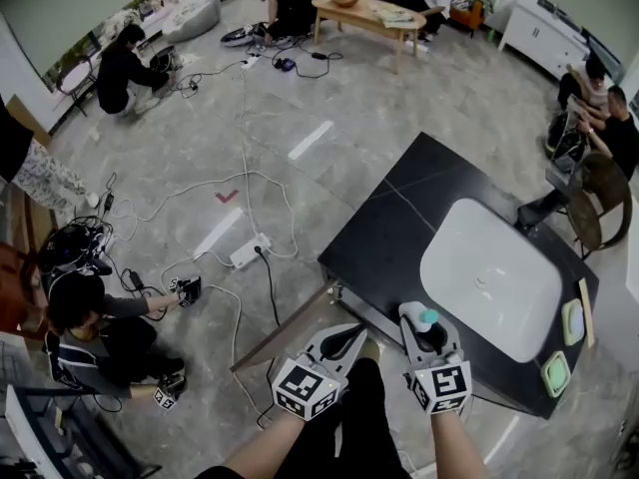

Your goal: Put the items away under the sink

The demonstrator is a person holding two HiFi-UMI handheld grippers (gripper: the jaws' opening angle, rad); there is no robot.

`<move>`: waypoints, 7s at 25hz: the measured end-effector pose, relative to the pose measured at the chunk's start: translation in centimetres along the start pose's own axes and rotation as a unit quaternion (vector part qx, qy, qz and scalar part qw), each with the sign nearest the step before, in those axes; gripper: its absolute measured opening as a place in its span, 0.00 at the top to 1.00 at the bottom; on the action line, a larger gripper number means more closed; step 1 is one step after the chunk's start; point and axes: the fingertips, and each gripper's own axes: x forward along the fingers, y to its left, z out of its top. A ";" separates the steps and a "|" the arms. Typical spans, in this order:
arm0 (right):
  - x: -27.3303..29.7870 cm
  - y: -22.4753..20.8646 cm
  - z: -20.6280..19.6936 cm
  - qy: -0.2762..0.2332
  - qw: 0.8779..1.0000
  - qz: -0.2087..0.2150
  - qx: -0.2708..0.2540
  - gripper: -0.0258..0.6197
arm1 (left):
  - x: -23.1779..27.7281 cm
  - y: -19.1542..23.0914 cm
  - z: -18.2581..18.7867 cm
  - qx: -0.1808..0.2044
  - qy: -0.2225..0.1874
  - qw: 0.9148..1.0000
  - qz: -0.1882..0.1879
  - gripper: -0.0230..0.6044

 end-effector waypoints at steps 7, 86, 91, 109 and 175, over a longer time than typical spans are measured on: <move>-2.6 3.7 -0.7 -0.033 0.999 0.012 0.019 0.74 | -3.5 -0.8 -2.7 0.002 0.001 1.000 -0.001 0.95; 8.8 0.3 -47.8 -0.151 0.986 -0.052 0.056 0.77 | 12.3 8.4 -50.4 0.090 -0.023 0.991 -0.095 0.95; 10.1 -1.1 -47.3 -0.168 0.981 -0.074 0.058 0.77 | 13.0 7.7 -52.9 0.097 -0.006 0.988 -0.116 0.95; 13.3 -4.8 -48.1 -0.156 0.977 -0.140 0.044 0.77 | 14.8 8.5 -53.6 0.075 -0.013 0.990 -0.120 0.95; 8.9 -2.8 -48.0 -0.138 0.983 -0.118 0.010 0.77 | 11.0 7.8 -49.4 0.090 -0.072 0.990 -0.075 0.95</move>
